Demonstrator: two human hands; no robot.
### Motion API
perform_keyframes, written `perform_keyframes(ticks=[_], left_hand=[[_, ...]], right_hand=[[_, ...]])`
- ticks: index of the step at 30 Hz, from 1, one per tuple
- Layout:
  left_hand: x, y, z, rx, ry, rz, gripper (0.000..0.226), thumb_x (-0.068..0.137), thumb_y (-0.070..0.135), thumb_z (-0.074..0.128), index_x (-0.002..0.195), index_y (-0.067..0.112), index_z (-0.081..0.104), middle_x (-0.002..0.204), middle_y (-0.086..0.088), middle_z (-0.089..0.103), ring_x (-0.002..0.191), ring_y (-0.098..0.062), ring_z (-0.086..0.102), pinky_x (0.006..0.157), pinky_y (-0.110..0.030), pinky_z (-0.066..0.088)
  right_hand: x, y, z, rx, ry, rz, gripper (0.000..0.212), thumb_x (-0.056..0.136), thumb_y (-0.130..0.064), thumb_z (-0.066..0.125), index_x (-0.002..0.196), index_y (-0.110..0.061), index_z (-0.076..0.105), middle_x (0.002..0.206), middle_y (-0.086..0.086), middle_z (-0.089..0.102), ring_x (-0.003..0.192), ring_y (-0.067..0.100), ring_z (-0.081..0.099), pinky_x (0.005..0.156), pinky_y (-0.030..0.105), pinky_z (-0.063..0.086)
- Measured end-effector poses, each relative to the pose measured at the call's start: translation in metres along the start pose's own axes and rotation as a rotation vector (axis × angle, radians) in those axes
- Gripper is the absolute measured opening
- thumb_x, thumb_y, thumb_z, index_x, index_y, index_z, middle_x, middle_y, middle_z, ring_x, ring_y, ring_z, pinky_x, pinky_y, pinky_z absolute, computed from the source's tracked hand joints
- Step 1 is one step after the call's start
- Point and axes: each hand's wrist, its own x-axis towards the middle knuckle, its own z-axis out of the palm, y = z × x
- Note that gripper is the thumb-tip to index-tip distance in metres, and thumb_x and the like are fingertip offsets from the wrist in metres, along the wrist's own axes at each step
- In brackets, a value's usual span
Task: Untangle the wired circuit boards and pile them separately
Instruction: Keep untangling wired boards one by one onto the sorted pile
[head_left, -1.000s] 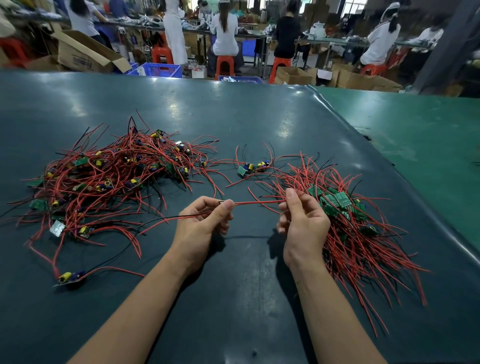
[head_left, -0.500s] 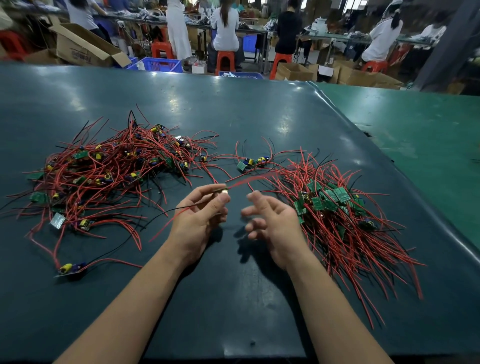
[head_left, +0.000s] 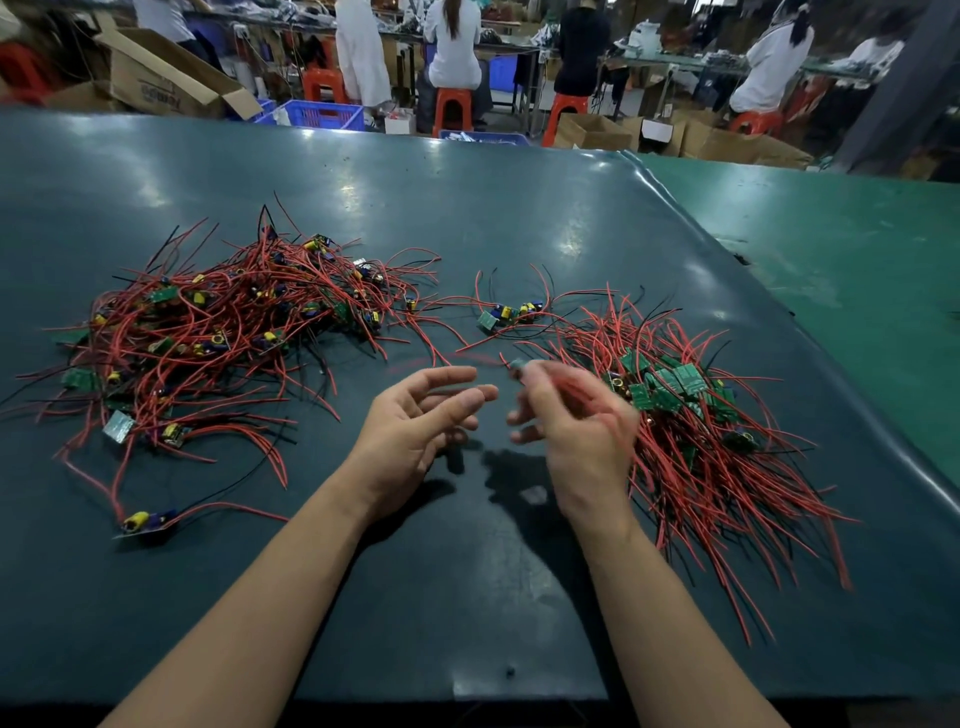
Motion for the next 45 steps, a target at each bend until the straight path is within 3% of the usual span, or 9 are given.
perform_keyframes(ticks=[5, 11, 16, 22, 26, 29, 34, 39, 45], left_hand=[[0.0, 0.006, -0.006, -0.052, 0.016, -0.042, 0.023, 0.08, 0.02, 0.071, 0.1, 0.009, 0.067, 0.094, -0.014, 0.073, 0.067, -0.014, 0.059, 0.064, -0.024, 0.048], [-0.001, 0.009, -0.005, -0.08, 0.043, -0.067, 0.031, 0.077, 0.022, 0.06, 0.102, 0.006, 0.065, 0.087, -0.012, 0.072, 0.066, -0.015, 0.058, 0.065, -0.027, 0.045], [-0.001, 0.01, -0.005, -0.091, 0.05, -0.066, 0.033, 0.076, 0.021, 0.059, 0.104, 0.004, 0.065, 0.085, -0.01, 0.07, 0.067, -0.015, 0.058, 0.065, -0.026, 0.046], [-0.002, 0.01, -0.007, 0.03, 0.131, 0.085, 0.018, 0.078, 0.014, 0.065, 0.095, 0.006, 0.067, 0.077, -0.007, 0.07, 0.063, -0.014, 0.056, 0.063, -0.025, 0.046], [-0.001, 0.015, -0.031, 0.716, 0.463, 0.437, 0.005, 0.086, 0.023, 0.066, 0.086, 0.02, 0.07, 0.076, 0.005, 0.071, 0.072, -0.014, 0.063, 0.068, -0.025, 0.05], [0.0, 0.02, -0.056, 1.22, 0.806, 0.54, 0.013, 0.087, 0.012, 0.063, 0.097, 0.012, 0.071, 0.091, -0.009, 0.069, 0.091, -0.032, 0.058, 0.084, -0.036, 0.042], [0.012, 0.029, -0.073, 1.406, 1.012, 0.408, 0.039, 0.086, 0.017, 0.06, 0.124, 0.012, 0.06, 0.133, -0.015, 0.053, 0.128, -0.036, 0.041, 0.104, -0.046, 0.031], [0.017, 0.03, -0.092, 1.565, 0.954, 0.081, 0.038, 0.09, 0.03, 0.062, 0.122, 0.011, 0.064, 0.127, -0.017, 0.057, 0.115, -0.041, 0.051, 0.098, -0.052, 0.034], [0.023, 0.029, -0.088, 1.461, 1.018, 0.141, 0.04, 0.091, 0.031, 0.06, 0.128, 0.016, 0.058, 0.127, -0.015, 0.054, 0.118, -0.038, 0.047, 0.097, -0.053, 0.032]], right_hand=[[0.018, -0.006, -0.016, 0.492, 0.478, 0.012, 0.016, 0.091, -0.012, 0.068, 0.101, -0.004, 0.058, 0.079, 0.016, 0.072, 0.063, 0.022, 0.072, 0.049, 0.023, 0.055], [0.022, 0.001, -0.019, 0.612, 0.54, 0.066, 0.037, 0.087, -0.004, 0.07, 0.119, 0.009, 0.054, 0.097, 0.019, 0.071, 0.082, 0.023, 0.073, 0.056, 0.019, 0.055], [0.023, 0.001, -0.021, 0.512, 0.59, 0.107, 0.019, 0.099, -0.021, 0.058, 0.088, -0.006, 0.055, 0.08, 0.016, 0.074, 0.074, 0.027, 0.074, 0.056, 0.023, 0.058], [0.019, 0.003, -0.014, 0.269, 0.436, 0.069, 0.033, 0.102, -0.022, 0.051, 0.075, -0.005, 0.062, 0.071, 0.008, 0.073, 0.064, 0.023, 0.072, 0.047, 0.025, 0.053], [0.014, 0.008, -0.01, 0.12, 0.305, 0.055, 0.039, 0.102, -0.021, 0.05, 0.069, -0.004, 0.06, 0.057, 0.004, 0.065, 0.041, 0.016, 0.057, 0.035, 0.021, 0.043], [0.012, 0.01, -0.01, 0.081, 0.265, 0.07, 0.037, 0.102, -0.022, 0.051, 0.071, -0.003, 0.059, 0.057, 0.005, 0.065, 0.039, 0.015, 0.053, 0.034, 0.022, 0.041], [0.011, 0.012, -0.01, 0.056, 0.193, 0.094, 0.039, 0.101, -0.023, 0.053, 0.066, -0.007, 0.06, 0.057, 0.005, 0.065, 0.038, 0.014, 0.051, 0.034, 0.021, 0.04], [0.009, 0.013, -0.009, 0.044, 0.151, 0.117, 0.038, 0.1, -0.022, 0.054, 0.065, -0.008, 0.06, 0.057, 0.007, 0.065, 0.038, 0.014, 0.05, 0.035, 0.021, 0.04], [0.008, 0.011, -0.008, 0.03, 0.098, 0.128, 0.038, 0.1, -0.023, 0.053, 0.067, -0.006, 0.06, 0.058, 0.006, 0.065, 0.038, 0.013, 0.05, 0.036, 0.021, 0.041]])
